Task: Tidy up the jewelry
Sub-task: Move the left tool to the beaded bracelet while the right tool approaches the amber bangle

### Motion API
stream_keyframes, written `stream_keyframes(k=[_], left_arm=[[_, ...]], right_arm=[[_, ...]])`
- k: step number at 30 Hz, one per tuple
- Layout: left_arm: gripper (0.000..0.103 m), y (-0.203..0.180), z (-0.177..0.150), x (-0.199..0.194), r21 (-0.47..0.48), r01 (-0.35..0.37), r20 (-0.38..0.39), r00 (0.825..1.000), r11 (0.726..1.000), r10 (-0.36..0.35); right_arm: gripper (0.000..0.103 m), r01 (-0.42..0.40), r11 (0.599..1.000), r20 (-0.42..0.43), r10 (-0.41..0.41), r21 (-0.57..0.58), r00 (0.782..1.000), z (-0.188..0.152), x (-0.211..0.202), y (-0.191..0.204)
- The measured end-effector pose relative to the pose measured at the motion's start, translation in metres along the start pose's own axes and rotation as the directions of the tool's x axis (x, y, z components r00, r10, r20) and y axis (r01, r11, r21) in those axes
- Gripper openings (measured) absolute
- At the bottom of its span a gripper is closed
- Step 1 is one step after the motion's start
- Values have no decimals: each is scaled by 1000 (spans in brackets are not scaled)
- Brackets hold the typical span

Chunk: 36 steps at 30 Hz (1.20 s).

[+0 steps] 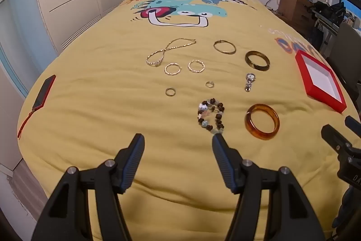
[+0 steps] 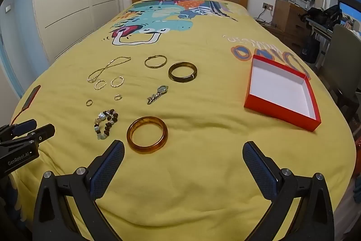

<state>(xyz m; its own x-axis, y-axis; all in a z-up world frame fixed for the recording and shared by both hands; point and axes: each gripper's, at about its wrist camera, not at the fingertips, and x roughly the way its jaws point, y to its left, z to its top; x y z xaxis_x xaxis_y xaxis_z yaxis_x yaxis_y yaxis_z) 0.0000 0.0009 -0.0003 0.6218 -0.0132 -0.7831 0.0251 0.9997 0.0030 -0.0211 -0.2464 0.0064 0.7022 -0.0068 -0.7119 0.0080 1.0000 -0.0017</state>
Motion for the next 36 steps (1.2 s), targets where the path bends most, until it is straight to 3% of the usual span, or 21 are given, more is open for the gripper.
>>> stream_keyframes(k=[8,11,27,36], left_arm=[[60,12,-5,-3,-26,-26,-5,1000,999,25],[60,5,-2,5,-45,-22,-40,999,999,20],[60,6,-3,6,-33,-35,-70,997,999,33],[60,23,-6,19,-80,-12,-101,995,997,4]], right_arm=[[102,-7,1000,1,7,-4,1000,-2,6,0],[102,-14,1000,-1,14,-8,1000,-6,10,4],[102,-78,997,-35,78,-7,996,-2,12,3],[102,-122,993,-44,121,-6,992,-3,18,13]])
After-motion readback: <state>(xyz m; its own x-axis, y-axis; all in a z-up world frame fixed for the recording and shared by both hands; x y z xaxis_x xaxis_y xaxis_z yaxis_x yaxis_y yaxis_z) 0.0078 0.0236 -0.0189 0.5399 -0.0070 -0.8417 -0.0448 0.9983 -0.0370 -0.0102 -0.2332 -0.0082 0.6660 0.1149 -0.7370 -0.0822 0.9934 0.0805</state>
